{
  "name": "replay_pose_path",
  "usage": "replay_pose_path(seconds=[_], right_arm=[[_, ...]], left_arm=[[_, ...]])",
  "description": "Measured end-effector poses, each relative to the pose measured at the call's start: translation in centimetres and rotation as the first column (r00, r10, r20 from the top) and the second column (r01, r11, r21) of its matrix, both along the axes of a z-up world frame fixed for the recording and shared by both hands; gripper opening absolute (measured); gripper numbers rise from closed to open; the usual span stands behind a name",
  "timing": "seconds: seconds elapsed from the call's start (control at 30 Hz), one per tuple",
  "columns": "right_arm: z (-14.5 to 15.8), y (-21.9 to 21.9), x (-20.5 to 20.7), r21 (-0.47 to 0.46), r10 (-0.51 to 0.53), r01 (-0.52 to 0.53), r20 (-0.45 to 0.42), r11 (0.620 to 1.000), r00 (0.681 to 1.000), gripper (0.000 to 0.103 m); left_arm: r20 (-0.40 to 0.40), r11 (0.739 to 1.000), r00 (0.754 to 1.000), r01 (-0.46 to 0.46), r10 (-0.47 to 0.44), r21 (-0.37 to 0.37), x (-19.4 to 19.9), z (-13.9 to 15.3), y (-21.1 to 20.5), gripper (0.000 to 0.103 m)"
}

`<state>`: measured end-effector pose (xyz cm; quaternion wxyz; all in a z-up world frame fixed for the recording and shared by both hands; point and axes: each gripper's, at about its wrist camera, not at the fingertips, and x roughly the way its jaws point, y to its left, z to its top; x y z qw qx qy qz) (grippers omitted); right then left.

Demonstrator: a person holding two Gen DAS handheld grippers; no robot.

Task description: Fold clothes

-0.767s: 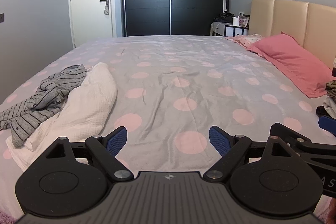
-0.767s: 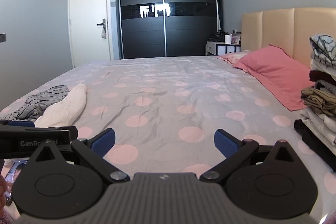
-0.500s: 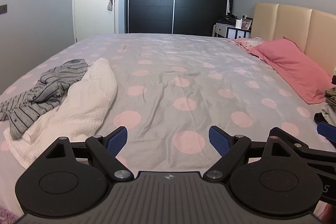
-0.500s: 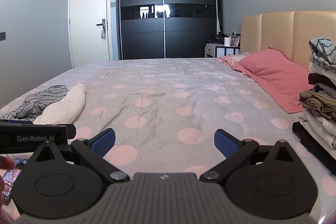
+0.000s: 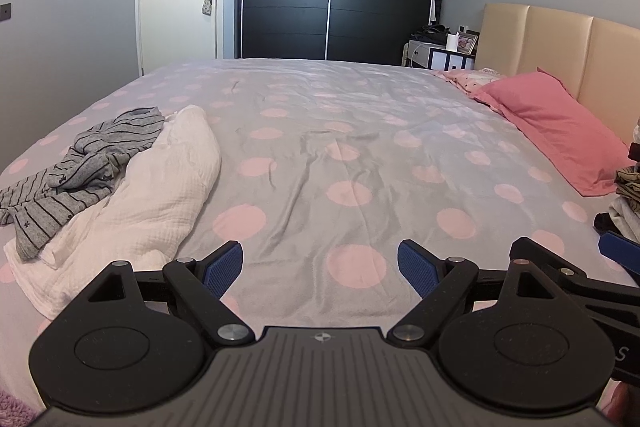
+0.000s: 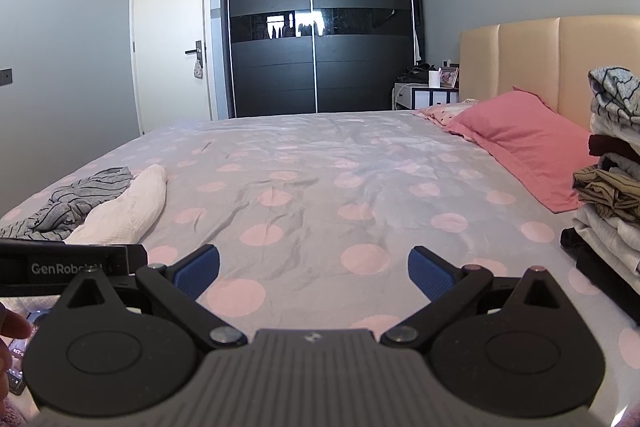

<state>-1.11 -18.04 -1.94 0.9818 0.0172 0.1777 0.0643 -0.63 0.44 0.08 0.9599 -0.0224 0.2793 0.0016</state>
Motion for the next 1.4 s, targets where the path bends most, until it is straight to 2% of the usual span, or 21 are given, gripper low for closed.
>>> replay_pose_path(seconds=[1.4], right_arm=[[0.14, -0.87, -0.03, 0.018, 0.013, -0.013, -0.018, 1.0, 1.0, 0.102]], left_arm=[[-0.015, 1.0, 1.0, 0.009, -0.009, -0.006, -0.09, 0.15, 0.33, 0.085]])
